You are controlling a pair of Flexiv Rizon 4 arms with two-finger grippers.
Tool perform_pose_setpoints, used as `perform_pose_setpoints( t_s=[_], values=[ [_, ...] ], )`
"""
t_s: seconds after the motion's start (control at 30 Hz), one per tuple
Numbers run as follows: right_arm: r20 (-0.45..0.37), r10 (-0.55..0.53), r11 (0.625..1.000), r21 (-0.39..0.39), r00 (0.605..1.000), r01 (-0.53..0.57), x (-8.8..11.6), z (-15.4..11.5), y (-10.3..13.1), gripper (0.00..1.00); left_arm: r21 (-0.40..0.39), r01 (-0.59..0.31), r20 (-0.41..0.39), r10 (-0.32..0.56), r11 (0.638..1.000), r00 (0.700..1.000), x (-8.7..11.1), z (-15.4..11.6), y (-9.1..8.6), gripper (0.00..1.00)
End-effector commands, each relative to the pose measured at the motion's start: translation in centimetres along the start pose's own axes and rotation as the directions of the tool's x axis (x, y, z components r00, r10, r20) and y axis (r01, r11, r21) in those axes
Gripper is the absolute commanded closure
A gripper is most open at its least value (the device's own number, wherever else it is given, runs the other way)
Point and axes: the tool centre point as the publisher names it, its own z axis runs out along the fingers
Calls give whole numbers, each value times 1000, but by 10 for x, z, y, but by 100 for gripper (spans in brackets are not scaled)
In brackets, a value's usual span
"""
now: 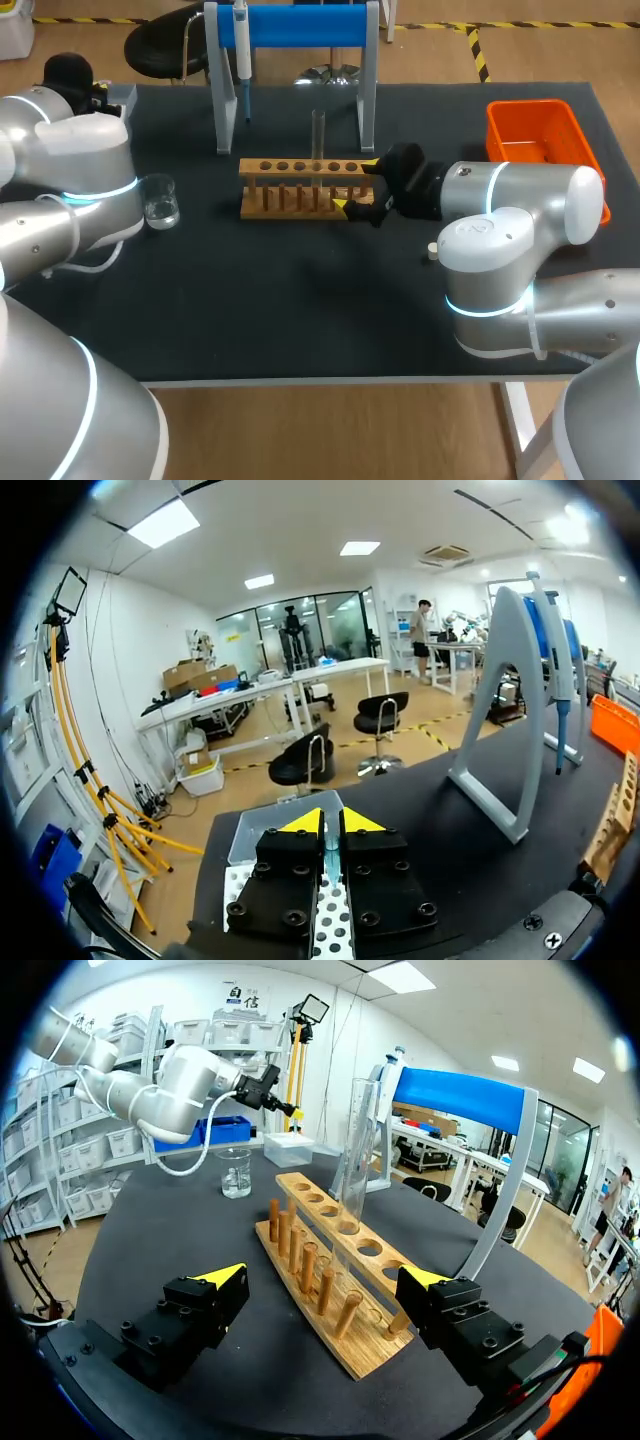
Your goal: Invert the test tube, pick up the pipette, mount the tip to pipette, aspirate from beaker and dispense into the tube, eject the tip, return the pipette, and cap with the stopper.
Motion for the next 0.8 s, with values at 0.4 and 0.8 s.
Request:
perform_pose_setpoints(
  t_s=[0.4, 0.8],
  values=[
    [-1, 1, 1000, 4, 1000, -1, 0, 0, 1, 0, 38, -14, 13, 13, 999, 1000, 5, -3, -2, 100],
    [-1, 1, 1000, 4, 1000, -1, 0, 0, 1, 0, 20, -76, -92, 77, 997, 993, 14, -31, -43, 100]
  ],
)
